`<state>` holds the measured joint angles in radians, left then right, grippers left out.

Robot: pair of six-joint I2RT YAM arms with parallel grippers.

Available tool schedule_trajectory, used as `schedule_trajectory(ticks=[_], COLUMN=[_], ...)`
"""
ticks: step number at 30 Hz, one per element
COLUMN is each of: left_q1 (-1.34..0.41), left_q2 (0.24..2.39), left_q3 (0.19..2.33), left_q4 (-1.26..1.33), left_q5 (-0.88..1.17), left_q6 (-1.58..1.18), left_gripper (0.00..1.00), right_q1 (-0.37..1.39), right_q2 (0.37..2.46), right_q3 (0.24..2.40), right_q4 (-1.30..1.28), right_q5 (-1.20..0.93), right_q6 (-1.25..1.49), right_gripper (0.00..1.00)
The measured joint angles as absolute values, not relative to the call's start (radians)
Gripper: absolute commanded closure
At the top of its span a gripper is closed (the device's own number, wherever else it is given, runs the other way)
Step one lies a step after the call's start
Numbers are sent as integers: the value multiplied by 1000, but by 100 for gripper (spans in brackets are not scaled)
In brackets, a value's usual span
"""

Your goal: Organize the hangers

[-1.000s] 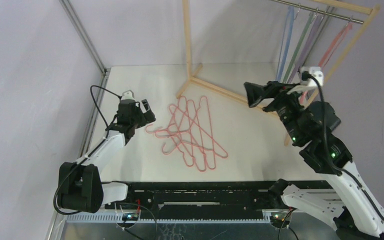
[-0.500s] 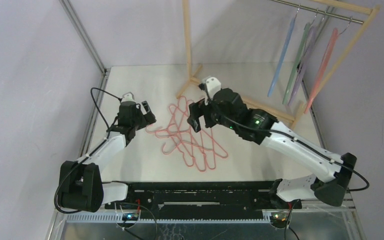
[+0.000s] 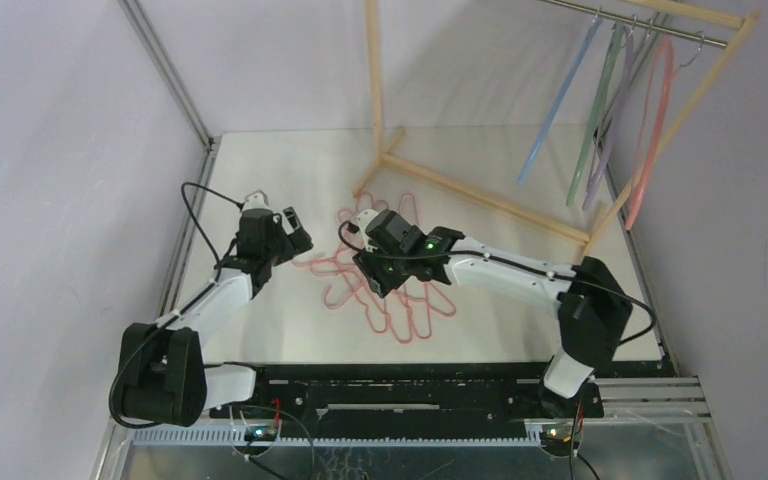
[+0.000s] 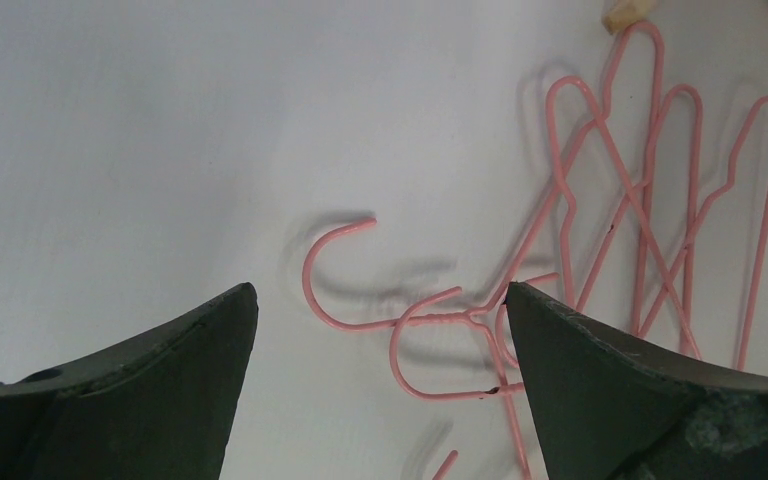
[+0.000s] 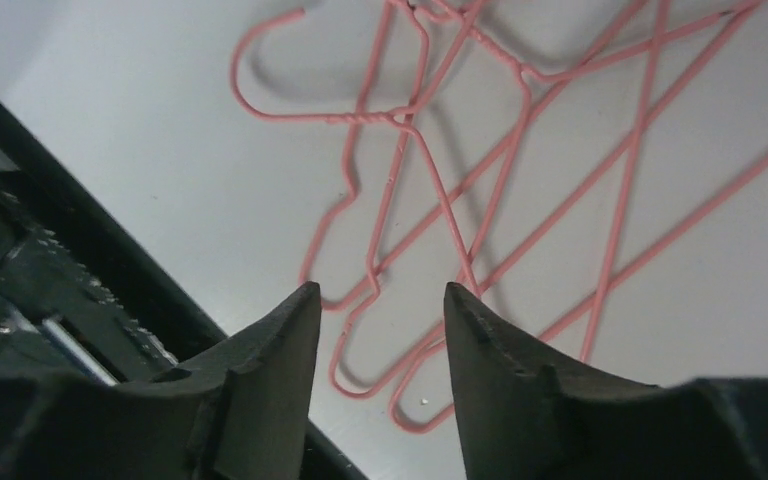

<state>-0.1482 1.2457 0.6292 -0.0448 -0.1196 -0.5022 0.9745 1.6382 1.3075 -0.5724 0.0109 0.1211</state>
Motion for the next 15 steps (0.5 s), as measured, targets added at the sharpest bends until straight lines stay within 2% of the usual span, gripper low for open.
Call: schedule_trajectory(ticks=[2, 7, 15], left_q1=[-148, -148, -148], left_q2=[1235, 1208, 1191], left_q3=[629, 629, 612], left_q4=[-45, -46, -40], left_q5=[-120, -120, -120], left_q6=[-502, -502, -508], left_gripper=[1, 1, 1], right_q1=[965, 937, 865], right_q2=[1684, 1772, 1824], right_q3=[1305, 1304, 1295], right_q4=[-565, -555, -550], right_q5=[-4, -13, -10], right_q6=[102, 56, 16], right_gripper=[56, 62, 60])
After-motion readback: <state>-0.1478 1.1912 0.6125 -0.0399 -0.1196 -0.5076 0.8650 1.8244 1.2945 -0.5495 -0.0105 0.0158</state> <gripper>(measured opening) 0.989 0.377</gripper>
